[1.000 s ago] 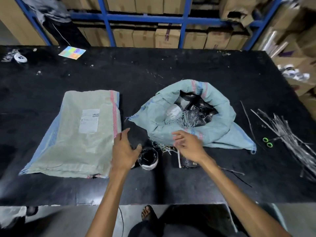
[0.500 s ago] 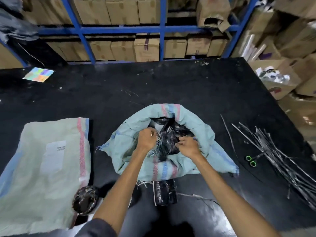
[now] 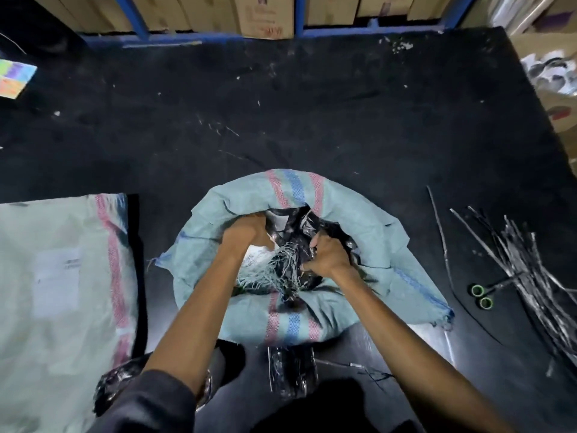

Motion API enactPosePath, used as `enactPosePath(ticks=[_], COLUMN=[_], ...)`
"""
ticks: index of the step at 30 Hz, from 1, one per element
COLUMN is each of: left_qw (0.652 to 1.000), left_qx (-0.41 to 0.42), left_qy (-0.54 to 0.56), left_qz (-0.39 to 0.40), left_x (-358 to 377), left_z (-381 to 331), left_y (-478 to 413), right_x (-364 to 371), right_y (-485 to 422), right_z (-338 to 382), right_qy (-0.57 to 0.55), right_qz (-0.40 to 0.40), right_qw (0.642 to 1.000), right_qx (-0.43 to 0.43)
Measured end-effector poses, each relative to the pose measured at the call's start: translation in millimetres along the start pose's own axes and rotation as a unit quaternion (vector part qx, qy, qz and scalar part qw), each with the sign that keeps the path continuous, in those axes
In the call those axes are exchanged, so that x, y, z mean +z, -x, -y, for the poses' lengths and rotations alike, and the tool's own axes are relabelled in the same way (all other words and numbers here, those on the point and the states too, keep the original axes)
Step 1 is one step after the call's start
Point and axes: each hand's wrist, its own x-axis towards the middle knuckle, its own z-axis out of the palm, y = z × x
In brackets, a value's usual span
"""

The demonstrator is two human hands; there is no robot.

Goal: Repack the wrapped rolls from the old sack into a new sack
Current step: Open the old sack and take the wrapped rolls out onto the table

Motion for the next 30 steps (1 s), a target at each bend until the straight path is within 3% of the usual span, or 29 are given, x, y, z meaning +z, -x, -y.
enactPosePath(ticks=[4,13,18,20,22,26,30], left_qw=[1.0,0.967,0.905,0.859,0.814,0.757,0.736], left_qx=[-0.008,0.046,0.111,0.145,0.172,0.196,0.196], left_qy=[0.028,0.2,0.286,0.349,0.397,0.439,0.454], left_qz=[0.008,-0.153,-0.296,-0.345,-0.388,-0.442,-0.463], left_x=[15,46,37,31,26,27,58], left_z=[-1,14,20,28,39,64,106], left_y=[-6,25,83,115,150,222,287], right_x=[13,10,-19,-35,-46,-48,-15], right_y=[3,36,75,100,129,194,256], right_z=[1,0,10,19,28,39,57], right_qy=[0.012,-0.02,-0.117,-0.202,-0.333,-0.523,-0.572], right_qz=[-0.022,0.014,-0.102,-0.141,-0.126,0.022,0.151], right_qw=[1.0,1.0,0.987,0.967,0.93,0.838,0.78], right_qx=[0.001,-0.008,-0.045,-0.065,-0.089,-0.155,-0.205])
